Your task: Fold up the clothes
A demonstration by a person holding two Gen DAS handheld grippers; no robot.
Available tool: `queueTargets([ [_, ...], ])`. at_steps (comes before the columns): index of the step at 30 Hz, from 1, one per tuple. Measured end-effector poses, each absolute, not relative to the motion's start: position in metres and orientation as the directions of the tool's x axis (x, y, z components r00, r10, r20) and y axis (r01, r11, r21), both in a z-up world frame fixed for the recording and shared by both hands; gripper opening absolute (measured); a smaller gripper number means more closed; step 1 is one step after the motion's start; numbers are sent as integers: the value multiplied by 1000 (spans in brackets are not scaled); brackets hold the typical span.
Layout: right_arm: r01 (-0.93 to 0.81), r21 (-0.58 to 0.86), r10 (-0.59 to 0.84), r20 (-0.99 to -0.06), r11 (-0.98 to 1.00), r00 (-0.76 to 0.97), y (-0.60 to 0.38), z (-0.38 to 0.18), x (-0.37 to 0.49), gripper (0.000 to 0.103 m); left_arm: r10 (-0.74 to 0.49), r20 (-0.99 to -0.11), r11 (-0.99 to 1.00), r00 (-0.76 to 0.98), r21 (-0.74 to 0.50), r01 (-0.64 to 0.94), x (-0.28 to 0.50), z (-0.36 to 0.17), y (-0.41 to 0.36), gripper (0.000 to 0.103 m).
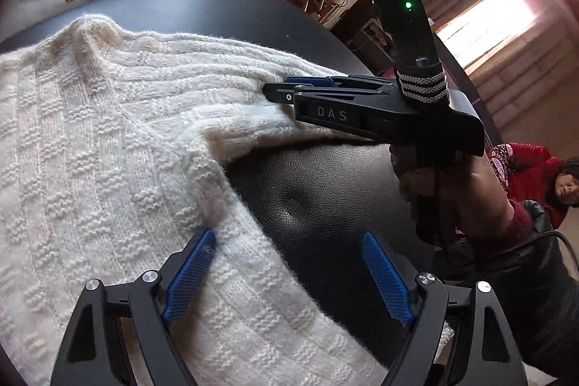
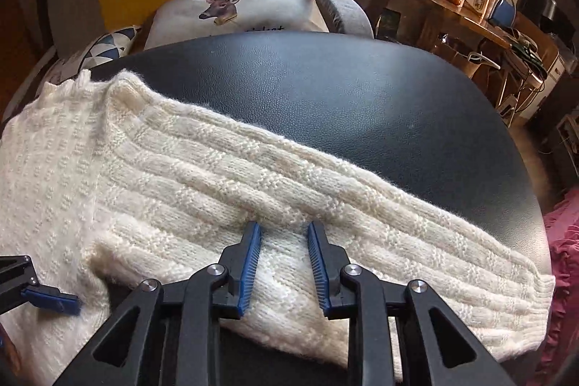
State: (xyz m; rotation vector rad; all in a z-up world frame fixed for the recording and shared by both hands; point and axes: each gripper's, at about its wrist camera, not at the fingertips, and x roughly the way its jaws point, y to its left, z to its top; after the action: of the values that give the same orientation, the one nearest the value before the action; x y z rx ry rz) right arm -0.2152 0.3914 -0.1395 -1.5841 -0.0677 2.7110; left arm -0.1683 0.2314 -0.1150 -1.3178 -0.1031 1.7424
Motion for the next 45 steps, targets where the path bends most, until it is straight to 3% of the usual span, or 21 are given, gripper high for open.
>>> queueTargets([
  [3, 23, -25, 11, -877, -999, -480, 392, -137, -217, 26, 757, -654, -545, 7, -637, -545, -170, -101, 216, 84],
  [5, 23, -10, -1, -884, -1000, -468, 394, -135, -219, 27, 750, -660, -576, -48, -617, -536, -171, -91, 201, 84],
  [9, 37, 38, -52, -859, -999, -509, 387, -116, -219, 27, 676, -702, -691, -225, -496, -526, -195, -71, 158, 84],
  [13, 101, 146, -178, -806, -984, -564, 366, -94, -228, 27, 510, -767, -833, -389, -327, -446, -239, -64, 129, 84],
  [16, 170, 211, -271, -785, -962, -557, 344, -91, -242, 27, 403, -798, -888, -449, -221, -403, -272, -68, 121, 77],
  [19, 176, 147, -220, -814, -973, -537, 326, -103, -254, 27, 295, -828, -917, -476, -105, -384, -298, -79, 119, 70],
  [21, 181, 104, -186, -831, -978, -524, 314, -111, -262, 27, 291, -835, -908, -467, -87, -410, -308, -86, 129, 66],
  [24, 145, 56, -122, -855, -988, -504, 311, -125, -269, 27, 299, -835, -885, -463, -61, -462, -316, -91, 154, 66],
  [28, 81, 109, -135, -847, -991, -514, 339, -140, -261, 26, 245, -853, -884, -460, -2, -468, -329, -108, 185, 66],
  [30, 61, 128, -141, -831, -990, -537, 347, -142, -255, 25, 190, -856, -906, -481, 36, -421, -338, -120, 192, 74],
  [33, 56, 155, -160, -812, -986, -561, 353, -145, -251, 24, 182, -849, -925, -495, 23, -380, -340, -123, 192, 75],
  [39, 43, 138, -139, -824, -989, -550, 348, -139, -254, 25, 292, -820, -930, -493, -123, -348, -317, -99, 148, 74],
  [43, 33, 103, -103, -812, -994, -574, 334, -122, -254, 26, 259, -784, -954, -564, -116, -277, -298, -82, 83, 74],
  [45, 103, 130, -166, -780, -986, -603, 314, -107, -256, 27, 217, -776, -969, -593, -98, -227, -296, -77, 45, 74],
])
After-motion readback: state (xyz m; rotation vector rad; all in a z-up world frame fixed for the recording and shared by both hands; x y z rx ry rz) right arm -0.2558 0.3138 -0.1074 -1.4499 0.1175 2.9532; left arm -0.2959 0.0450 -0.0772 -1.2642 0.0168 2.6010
